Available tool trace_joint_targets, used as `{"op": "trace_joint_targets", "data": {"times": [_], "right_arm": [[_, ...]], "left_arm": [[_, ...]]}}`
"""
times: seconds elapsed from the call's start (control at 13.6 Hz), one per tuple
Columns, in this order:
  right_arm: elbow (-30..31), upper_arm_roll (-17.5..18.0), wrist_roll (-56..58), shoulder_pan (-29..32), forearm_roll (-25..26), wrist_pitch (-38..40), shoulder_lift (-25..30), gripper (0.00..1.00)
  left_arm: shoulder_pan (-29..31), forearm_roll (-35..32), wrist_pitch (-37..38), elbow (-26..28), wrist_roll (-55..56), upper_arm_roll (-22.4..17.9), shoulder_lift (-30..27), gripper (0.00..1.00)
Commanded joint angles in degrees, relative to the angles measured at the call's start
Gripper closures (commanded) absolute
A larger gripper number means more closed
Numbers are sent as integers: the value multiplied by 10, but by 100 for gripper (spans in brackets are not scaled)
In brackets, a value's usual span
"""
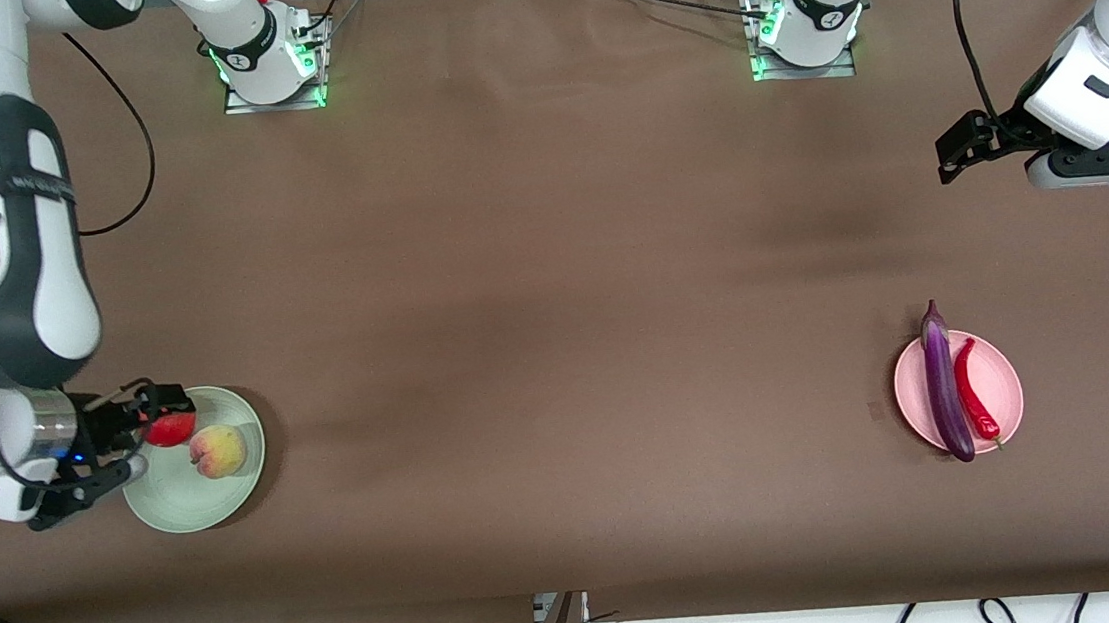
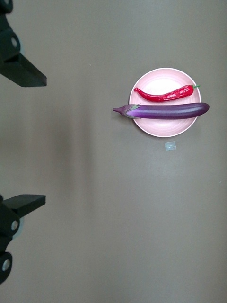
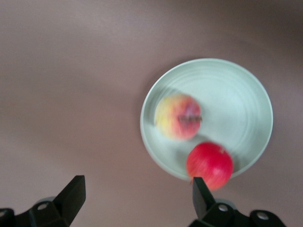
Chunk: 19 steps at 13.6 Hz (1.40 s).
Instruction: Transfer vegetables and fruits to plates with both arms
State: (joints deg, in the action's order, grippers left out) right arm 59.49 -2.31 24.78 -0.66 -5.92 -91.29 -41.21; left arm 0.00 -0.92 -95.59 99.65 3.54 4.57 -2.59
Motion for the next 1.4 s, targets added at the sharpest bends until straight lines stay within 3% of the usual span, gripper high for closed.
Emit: {"op": "trace_joint_targets", "data": {"times": [0.0, 0.22, 0.52, 0.81, 1.33], "right_arm": [[3, 0, -74, -20, 10, 66, 40, 0], [14, 2, -172, -51, 61, 124, 107, 0], [184, 6, -191, -48, 57, 105, 261, 0], [236, 6, -183, -17, 58, 89, 348, 0], [306, 9, -192, 6, 63, 98, 409, 0]], "left_arm": [[-3, 4, 35, -29, -8, 4, 4, 0], [-3, 4, 36, -30, -10, 4, 4, 0], [-2, 4, 36, -30, -13, 4, 4, 0], [-2, 4, 37, -30, -13, 4, 4, 0], [-2, 4, 37, -30, -12, 6, 4, 0]]}}
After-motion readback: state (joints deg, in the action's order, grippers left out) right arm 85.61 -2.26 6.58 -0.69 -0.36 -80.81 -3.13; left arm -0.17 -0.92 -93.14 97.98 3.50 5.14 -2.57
